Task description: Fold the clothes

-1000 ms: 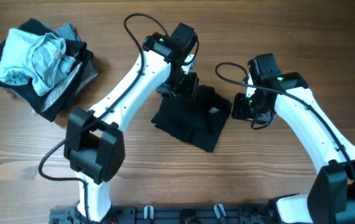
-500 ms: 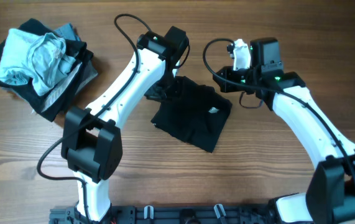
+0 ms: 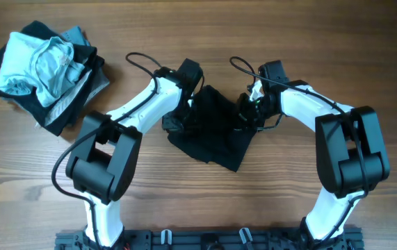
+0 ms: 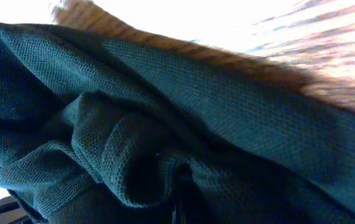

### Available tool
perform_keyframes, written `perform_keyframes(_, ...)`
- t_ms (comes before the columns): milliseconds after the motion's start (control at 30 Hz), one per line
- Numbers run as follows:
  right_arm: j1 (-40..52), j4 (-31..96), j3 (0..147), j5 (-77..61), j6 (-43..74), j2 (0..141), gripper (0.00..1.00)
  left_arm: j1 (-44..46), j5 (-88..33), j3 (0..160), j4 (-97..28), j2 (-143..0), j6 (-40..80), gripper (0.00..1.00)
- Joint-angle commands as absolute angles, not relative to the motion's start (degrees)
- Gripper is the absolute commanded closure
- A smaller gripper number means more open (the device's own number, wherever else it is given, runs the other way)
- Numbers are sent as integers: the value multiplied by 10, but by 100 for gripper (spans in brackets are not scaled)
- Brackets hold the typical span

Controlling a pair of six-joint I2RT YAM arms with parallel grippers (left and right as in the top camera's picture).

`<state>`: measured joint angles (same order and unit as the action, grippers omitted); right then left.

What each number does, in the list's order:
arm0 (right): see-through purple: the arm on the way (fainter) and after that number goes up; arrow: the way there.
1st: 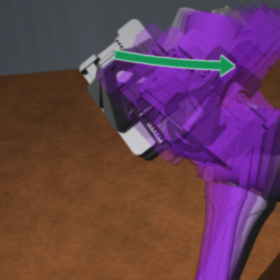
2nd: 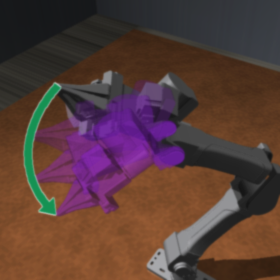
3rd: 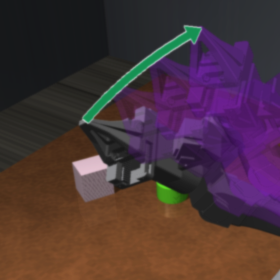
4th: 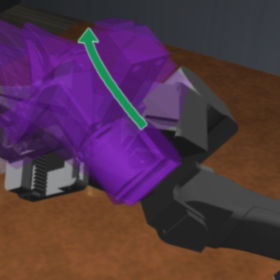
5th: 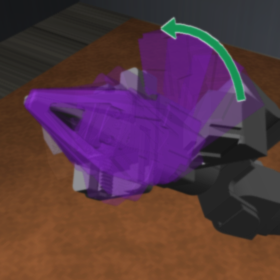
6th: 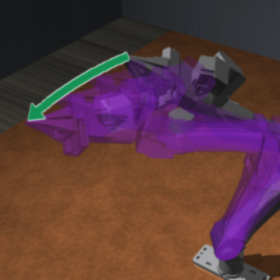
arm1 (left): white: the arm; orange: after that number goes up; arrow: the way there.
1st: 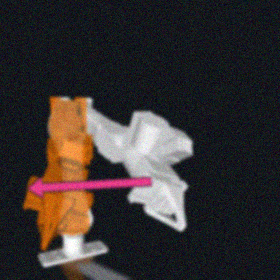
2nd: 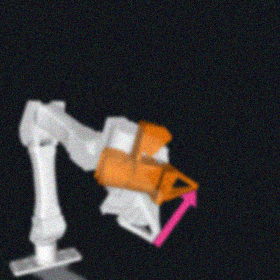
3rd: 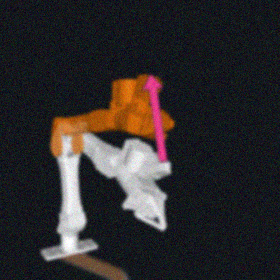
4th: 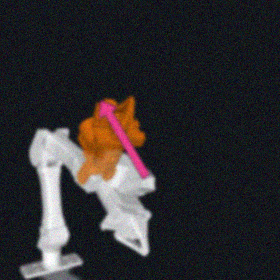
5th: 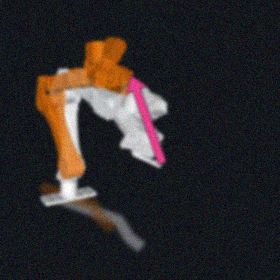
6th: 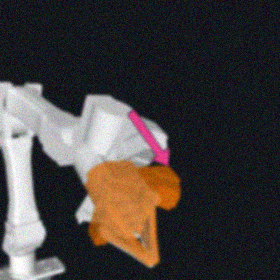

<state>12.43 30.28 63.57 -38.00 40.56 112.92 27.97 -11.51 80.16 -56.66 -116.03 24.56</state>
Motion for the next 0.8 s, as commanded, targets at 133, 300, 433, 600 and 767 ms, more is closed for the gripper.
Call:
perform_keyframes(133,85,301,635,-336,209,1042,91,196,-208,837,-581,-1096,223,66)
perform_keyframes(300,85,305,635,-319,105,951,85,183,-240,840,-568,-1047,198,96)
perform_keyframes(433,85,310,635,-299,107,934,83,205,-266,824,-644,-1048,214,96)
perform_keyframes(600,85,325,635,-288,107,934,83,246,-237,759,-658,-1048,251,96)
perform_keyframes(767,85,327,635,-288,121,934,82,234,-186,664,-591,-1048,297,96)
